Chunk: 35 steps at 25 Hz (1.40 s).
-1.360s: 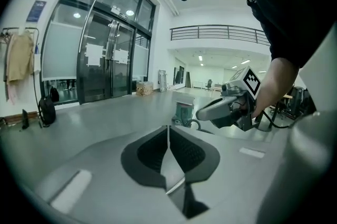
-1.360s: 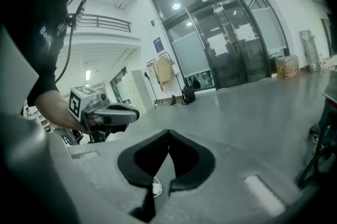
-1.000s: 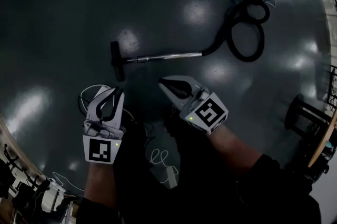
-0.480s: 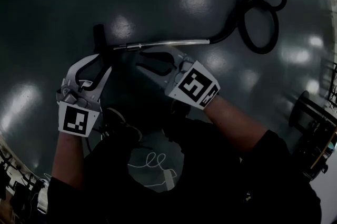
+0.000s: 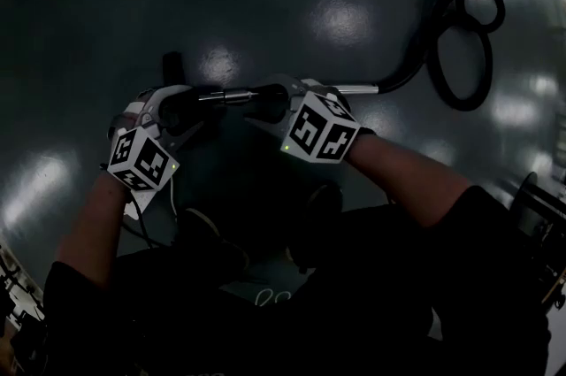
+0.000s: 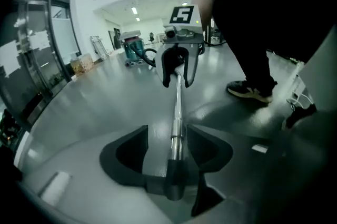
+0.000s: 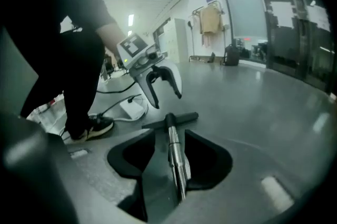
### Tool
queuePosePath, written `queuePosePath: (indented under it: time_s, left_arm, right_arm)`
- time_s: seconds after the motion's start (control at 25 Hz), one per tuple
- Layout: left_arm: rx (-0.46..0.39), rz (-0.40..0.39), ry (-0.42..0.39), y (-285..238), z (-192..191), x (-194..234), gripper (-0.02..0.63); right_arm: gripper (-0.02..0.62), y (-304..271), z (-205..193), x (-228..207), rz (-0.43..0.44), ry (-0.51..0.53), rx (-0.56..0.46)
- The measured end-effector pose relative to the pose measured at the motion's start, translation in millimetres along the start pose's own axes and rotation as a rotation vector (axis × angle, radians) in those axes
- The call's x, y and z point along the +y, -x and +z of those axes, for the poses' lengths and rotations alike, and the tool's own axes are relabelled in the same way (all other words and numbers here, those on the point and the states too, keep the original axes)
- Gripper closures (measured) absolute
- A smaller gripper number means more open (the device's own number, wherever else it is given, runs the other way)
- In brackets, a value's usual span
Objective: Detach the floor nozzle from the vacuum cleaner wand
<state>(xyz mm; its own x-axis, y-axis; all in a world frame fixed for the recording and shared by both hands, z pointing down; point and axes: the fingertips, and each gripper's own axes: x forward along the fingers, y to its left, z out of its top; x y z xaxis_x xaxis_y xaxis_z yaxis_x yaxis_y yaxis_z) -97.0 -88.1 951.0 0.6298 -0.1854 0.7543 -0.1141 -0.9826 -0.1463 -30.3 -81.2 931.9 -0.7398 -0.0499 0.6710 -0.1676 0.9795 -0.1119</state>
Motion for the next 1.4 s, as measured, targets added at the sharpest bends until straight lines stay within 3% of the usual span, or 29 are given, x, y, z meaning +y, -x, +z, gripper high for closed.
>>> queuePosePath:
  time_s: [0.16,0.4,0.68,0.88,1.0,1.2,1.4]
  left_arm:
    - [0.123,-0.057,-0.062,-30,-42,-7,0.350]
    - [0.294,-0.123,-0.149,-67,-91,-19,0.324]
    - [0.416,-0.192,-0.162,-90,-139,-28,0.332]
    - [0.453,-0.177,-0.189,-103,-146,-26,0.400]
    - [0.460,-0.157,-0.190,-105,-146,-23,0.434]
    - [0.480,-0.143,-0.232,-98,-141,-23,0.430]
    - [0.556,-0.055,-0.379,-84,-142,4,0.434]
  right_arm:
    - [0.417,-40,-45,10,0.058,0.166,0.176]
    - [0.382,-81,-107,-2,-0.013,0.273,0.394]
    - [0.368,-120,-145,-19,-0.123,0.375,0.483]
    - [0.373,-133,-157,-27,-0.184,0.343,0.502]
    - [0.434,-133,-156,-29,-0.168,0.311,0.491]
    - [0.439,-126,-149,-19,-0.009,0.188,0.470]
    - [0.439,-113,-117,-18,0.162,-0.001,0.409]
